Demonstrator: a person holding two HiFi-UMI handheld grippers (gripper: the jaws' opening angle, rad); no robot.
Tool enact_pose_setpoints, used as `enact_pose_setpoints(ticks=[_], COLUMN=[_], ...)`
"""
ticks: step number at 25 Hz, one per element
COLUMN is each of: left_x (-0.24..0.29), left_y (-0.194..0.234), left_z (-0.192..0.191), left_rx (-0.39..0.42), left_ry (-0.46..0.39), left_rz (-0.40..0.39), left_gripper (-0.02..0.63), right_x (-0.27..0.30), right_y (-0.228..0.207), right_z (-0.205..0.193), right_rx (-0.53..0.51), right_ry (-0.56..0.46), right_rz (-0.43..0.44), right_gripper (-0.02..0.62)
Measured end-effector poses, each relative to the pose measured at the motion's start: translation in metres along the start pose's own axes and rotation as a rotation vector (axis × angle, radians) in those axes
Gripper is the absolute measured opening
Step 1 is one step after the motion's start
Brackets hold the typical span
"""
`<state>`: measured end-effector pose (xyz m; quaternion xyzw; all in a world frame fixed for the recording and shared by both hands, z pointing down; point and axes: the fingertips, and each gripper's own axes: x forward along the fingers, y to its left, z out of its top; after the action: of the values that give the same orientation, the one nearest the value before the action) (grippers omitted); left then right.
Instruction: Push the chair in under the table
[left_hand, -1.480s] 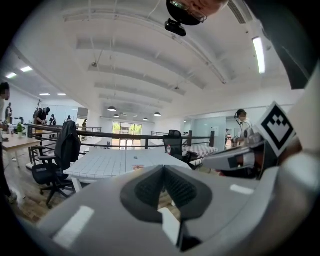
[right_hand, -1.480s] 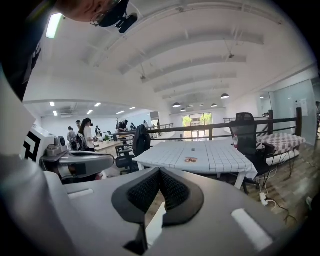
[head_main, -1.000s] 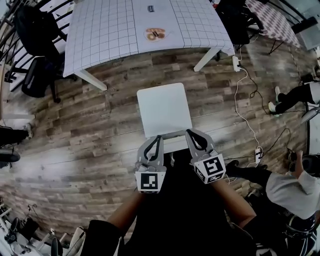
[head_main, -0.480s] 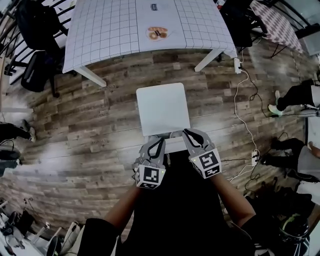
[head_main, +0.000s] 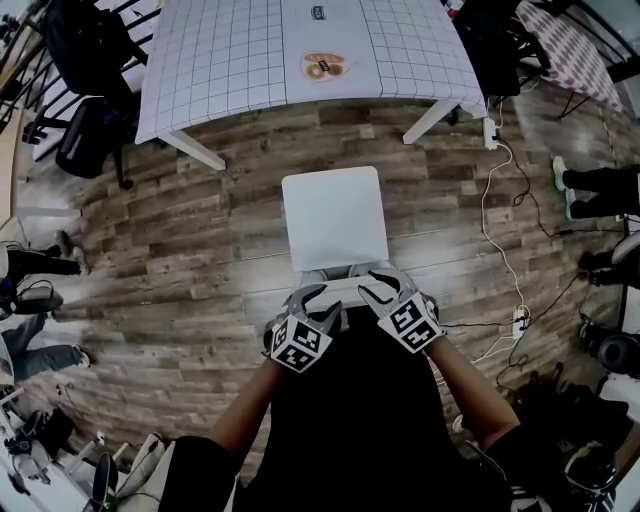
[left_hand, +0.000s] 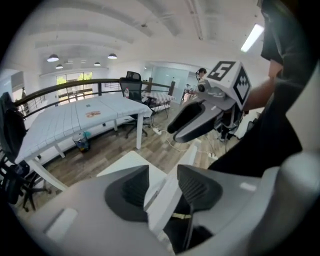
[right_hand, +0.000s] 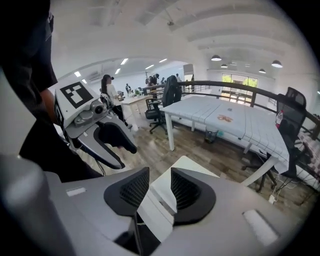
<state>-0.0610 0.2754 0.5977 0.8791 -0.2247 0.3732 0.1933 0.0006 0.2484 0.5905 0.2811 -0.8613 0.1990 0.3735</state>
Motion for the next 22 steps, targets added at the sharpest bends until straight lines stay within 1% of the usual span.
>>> enact_pose_setpoints(ticks=[2, 4, 5, 7, 10, 13, 18, 22], left_x=[0.009, 0.018, 0.022, 0.030, 0.039, 0.046, 0.058, 0.072], left_y=[-0.011, -0.020, -0.023, -0.030, -0.037, -0.039, -0.043, -0.051], left_z=[-0.011, -0.020, -0.025, -0.033, -0.045, -0.059, -0.073, -0.083], left_rx=[-0.008, -0.016, -0.010, 0.023, 0.099, 0.173, 0.222, 0.270], left_ry=[0.033, 0.056, 0.071, 0.111, 0.176, 0.245, 0.318, 0.366], left_rz=[-0.043, -0.088, -0.110, -0.146, -0.175, -0.180, -0.197, -0.226], left_gripper=[0.190, 0.193, 0.201, 0.213, 0.220, 0.221, 0.221, 0.221], right_x=[0.007, 0.014, 0.018, 0.023, 0.030, 0.036, 0.048, 0.059], right_y=[0.009, 0.021, 0.026, 0.033, 0.038, 0.042, 0.043, 0.042], right_z=[-0.016, -0.034, -0.042, -0.055, -0.072, -0.086, -0.107, -0.126], right_rx=[-0.036, -0.081, -0.110, -0.172, -0.243, -0.297, -0.391, -0.425], right_ry=[0.051, 0.126, 0.165, 0.225, 0.288, 0.332, 0.402, 0.454], right_rz=[0.056, 0.126, 0.158, 0.191, 0.212, 0.230, 0.232, 0.249], right_gripper=[0.151, 0.179, 0.206, 0.209, 0.212, 0.212, 0.212, 0.212])
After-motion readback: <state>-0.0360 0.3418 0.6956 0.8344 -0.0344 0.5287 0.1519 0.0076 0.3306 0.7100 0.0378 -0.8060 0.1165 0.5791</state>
